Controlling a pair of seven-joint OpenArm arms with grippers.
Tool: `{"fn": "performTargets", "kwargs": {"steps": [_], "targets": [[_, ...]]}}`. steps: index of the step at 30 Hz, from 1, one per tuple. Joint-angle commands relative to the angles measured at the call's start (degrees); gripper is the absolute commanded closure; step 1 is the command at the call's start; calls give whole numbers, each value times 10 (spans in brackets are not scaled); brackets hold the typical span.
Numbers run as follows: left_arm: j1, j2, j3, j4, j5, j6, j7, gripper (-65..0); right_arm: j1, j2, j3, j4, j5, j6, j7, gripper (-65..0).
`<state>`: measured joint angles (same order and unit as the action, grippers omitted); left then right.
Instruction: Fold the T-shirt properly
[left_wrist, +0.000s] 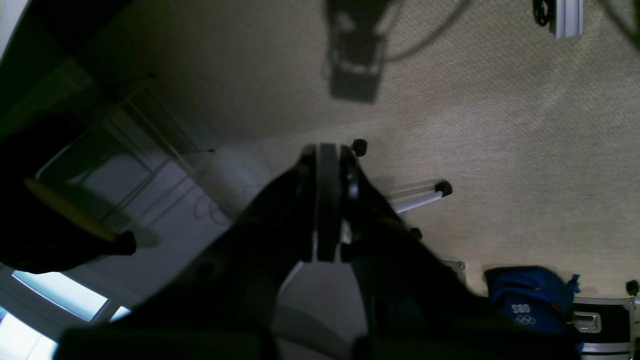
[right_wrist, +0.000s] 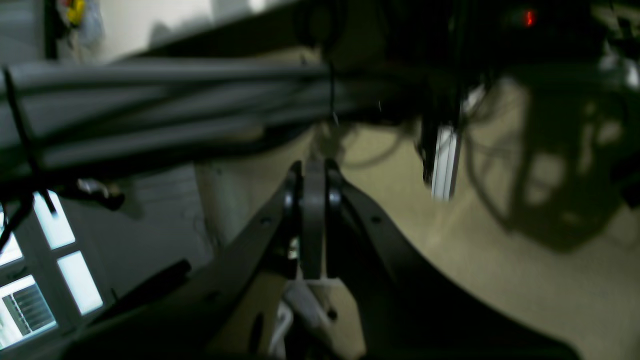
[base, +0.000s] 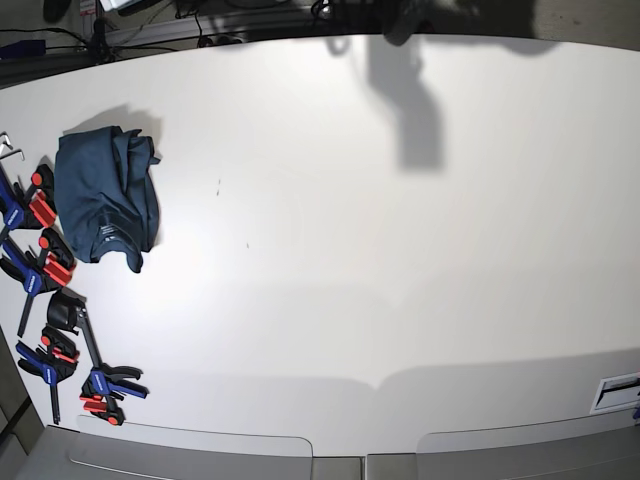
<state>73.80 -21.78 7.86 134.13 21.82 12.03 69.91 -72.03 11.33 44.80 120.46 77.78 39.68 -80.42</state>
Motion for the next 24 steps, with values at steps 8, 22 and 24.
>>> {"fn": "performTargets", "kwargs": {"steps": [8, 22, 24], "targets": [[12, -2, 0, 9, 4, 7, 6, 0, -30, 80, 5, 8, -47, 3, 4, 0], [12, -1, 0, 9, -121, -8, -99, 0, -30, 109, 2, 7, -98, 3, 4, 0], [12, 1, 0, -35, -152, -35, -144, 0, -30, 109, -7, -1, -148, 3, 18, 0]]}}
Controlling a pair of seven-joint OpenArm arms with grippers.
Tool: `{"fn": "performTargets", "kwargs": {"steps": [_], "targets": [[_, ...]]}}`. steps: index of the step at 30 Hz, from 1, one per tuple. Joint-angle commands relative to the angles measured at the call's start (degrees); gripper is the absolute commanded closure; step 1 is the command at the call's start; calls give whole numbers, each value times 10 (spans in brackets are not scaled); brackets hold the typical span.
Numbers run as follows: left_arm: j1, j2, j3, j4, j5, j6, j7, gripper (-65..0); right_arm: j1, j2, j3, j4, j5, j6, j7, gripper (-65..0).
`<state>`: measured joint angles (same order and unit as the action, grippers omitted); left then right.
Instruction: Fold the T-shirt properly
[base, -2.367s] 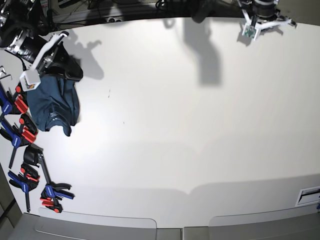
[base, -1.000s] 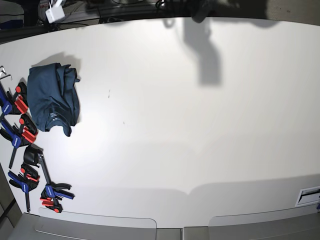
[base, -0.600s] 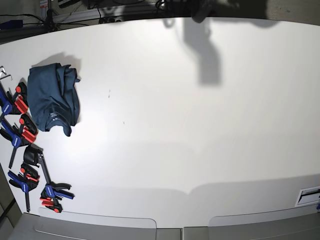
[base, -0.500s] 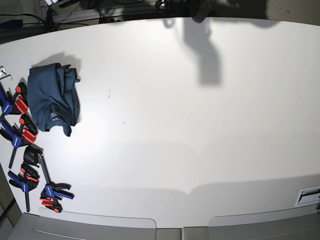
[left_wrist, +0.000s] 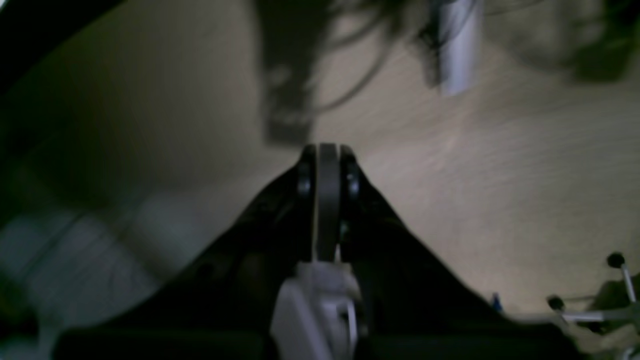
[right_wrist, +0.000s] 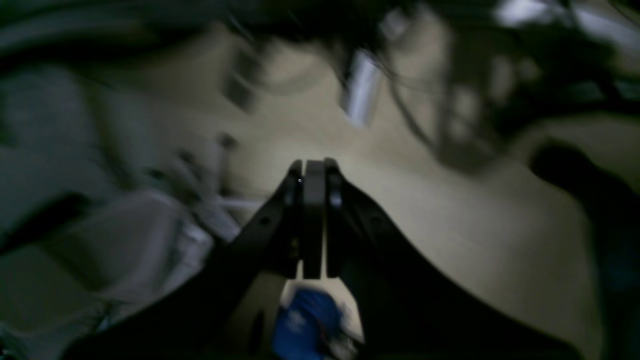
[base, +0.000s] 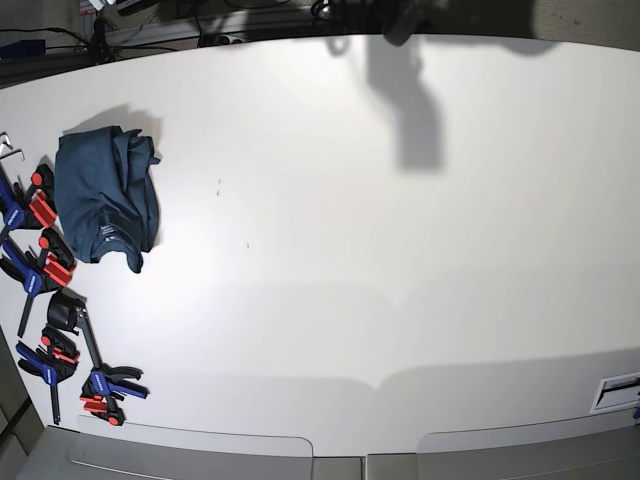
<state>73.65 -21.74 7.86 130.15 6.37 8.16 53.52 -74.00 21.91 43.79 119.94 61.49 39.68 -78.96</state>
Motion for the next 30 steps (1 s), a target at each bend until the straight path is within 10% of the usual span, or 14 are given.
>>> {"fn": "performTargets", "kwargs": {"steps": [1, 12, 18, 30], "targets": [[14, 4, 0, -27, -5, -7, 3, 0, 2, 3, -7, -6, -4, 3, 15, 0], [-289, 115, 0, -643, -9, -17, -112, 0, 282, 3, -319, -406, -210, 3, 223, 0], [-458, 147, 0, -950, -10, -17, -282, 0, 466, -9, -513, -718, -397, -73, 354, 0], [-548, 148, 0, -1058, -162, -18, -536, 0, 628, -93, -664, -917, -465, -232, 486, 0]]}}
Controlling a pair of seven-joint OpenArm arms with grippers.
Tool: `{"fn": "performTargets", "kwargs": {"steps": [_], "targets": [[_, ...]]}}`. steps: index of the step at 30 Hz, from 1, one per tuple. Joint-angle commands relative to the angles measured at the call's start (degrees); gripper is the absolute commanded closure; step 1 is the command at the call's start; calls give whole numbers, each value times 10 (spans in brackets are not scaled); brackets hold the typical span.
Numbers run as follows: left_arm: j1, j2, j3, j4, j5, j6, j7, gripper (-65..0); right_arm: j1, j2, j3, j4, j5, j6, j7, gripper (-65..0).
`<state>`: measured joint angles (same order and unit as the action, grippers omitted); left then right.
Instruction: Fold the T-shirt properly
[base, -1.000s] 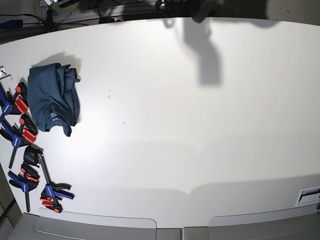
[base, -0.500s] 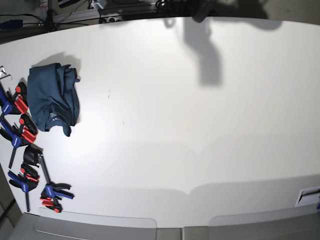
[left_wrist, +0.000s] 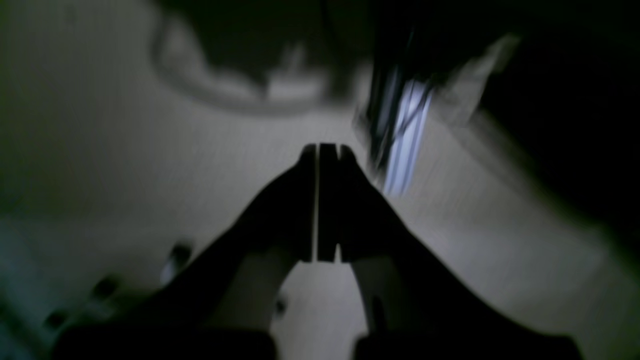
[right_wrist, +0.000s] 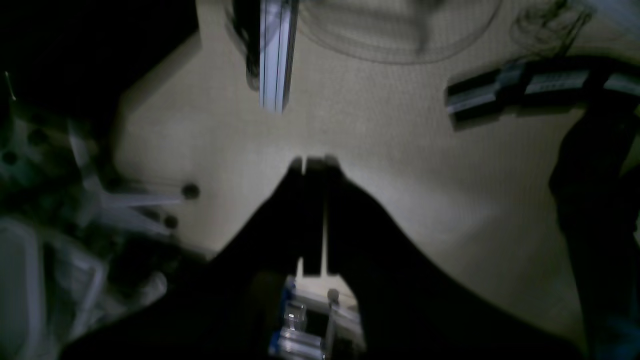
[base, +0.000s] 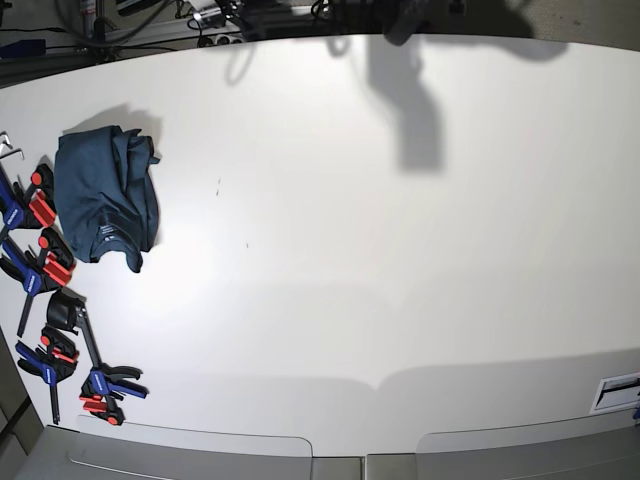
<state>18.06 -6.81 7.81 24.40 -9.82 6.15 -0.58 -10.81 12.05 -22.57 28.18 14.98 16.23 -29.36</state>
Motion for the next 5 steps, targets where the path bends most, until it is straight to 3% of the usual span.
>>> {"fn": "performTargets", "kwargs": {"steps": [1, 3, 5], "targets": [[8, -2, 0, 1, -7, 2, -4, 0, -6, 3, 0, 1, 0, -15, 9, 0], [8, -2, 0, 1, -12, 2, -6, 0, -6, 0, 0, 1, 0, -44, 38, 0], [8, -2, 0, 1, -12, 2, -6, 0, -4, 0, 0, 1, 0, -51, 46, 0]]}}
